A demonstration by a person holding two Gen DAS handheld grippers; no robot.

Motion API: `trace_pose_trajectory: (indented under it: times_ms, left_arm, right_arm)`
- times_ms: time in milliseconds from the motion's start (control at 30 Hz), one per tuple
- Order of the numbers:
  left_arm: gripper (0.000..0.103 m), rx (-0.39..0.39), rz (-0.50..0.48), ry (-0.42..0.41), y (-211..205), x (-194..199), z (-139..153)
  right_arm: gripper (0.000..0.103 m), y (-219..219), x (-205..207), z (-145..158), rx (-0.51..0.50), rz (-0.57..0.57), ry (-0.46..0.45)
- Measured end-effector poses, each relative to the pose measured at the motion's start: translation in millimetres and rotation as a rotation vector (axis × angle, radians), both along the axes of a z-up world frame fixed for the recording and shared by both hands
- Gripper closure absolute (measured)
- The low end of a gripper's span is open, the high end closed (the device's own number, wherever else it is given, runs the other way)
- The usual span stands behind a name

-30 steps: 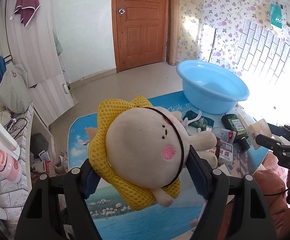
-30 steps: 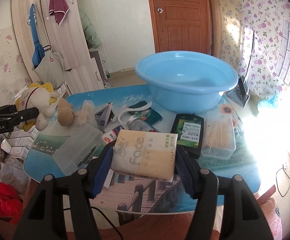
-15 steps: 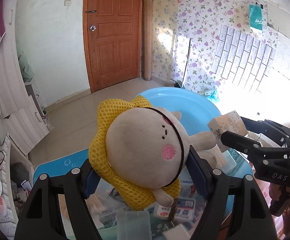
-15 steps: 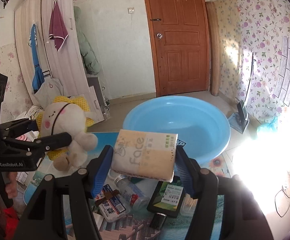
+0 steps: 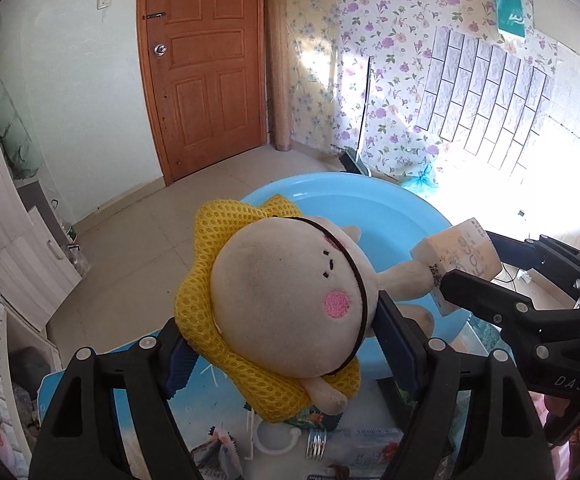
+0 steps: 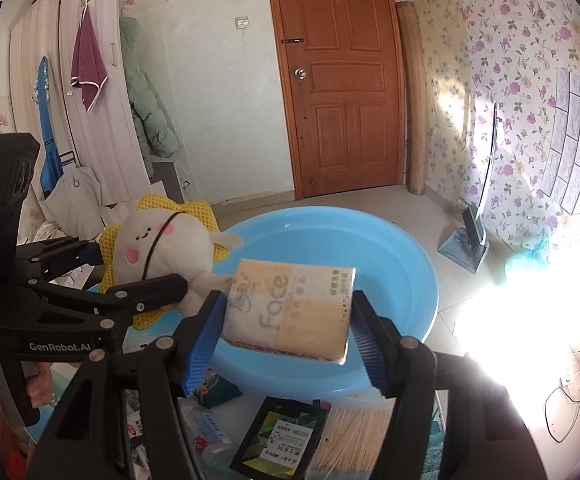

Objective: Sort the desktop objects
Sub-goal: 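Lower both items into the blue basin and open both tools, then move the left tool to the clear plastic box while the right tool approaches the black bottle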

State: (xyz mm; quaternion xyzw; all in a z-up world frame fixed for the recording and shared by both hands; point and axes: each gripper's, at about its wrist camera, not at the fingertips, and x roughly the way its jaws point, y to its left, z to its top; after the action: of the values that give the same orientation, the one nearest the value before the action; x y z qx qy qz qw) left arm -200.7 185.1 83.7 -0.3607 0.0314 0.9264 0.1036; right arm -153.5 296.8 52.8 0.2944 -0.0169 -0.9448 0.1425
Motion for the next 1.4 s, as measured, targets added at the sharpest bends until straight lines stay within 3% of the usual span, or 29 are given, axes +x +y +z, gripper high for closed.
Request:
trace_pose_trajectory:
  times_ms: [100,333,833,1133,1400]
  left_arm:
    - [0.017,0.025,-0.007,-0.011,-0.5,-2.5,-3.5]
    - [0.006,-0.017,-0.029,0.043,-2.9,11.0,6.7]
    - [0.002,0.005,0.013,0.028,-34.1,64.9,8.0]
    - [0.002,0.015,0.025,0.014,-44.8,100.5,5.4]
    - [0.001,0.017,0.039,0.004,-59.3,128.1,1.0]
  right_arm:
    - [0.041,4.3,-9.0,-6.3,-0.016,-0.012,-0.023]
    - [0.041,4.0,-16.2,-14.3,-0.041,-0.012,-0.05]
    - [0.039,-14.8,-15.3,-20.1,-0.032,-0.001,-0.116]
    - [0.035,-13.2,11.2,-3.8,-0.06,-0.039,-0.079]
    - [0.034,-30.3,36.0,1.1,-0.061,-0.003,-0.083]
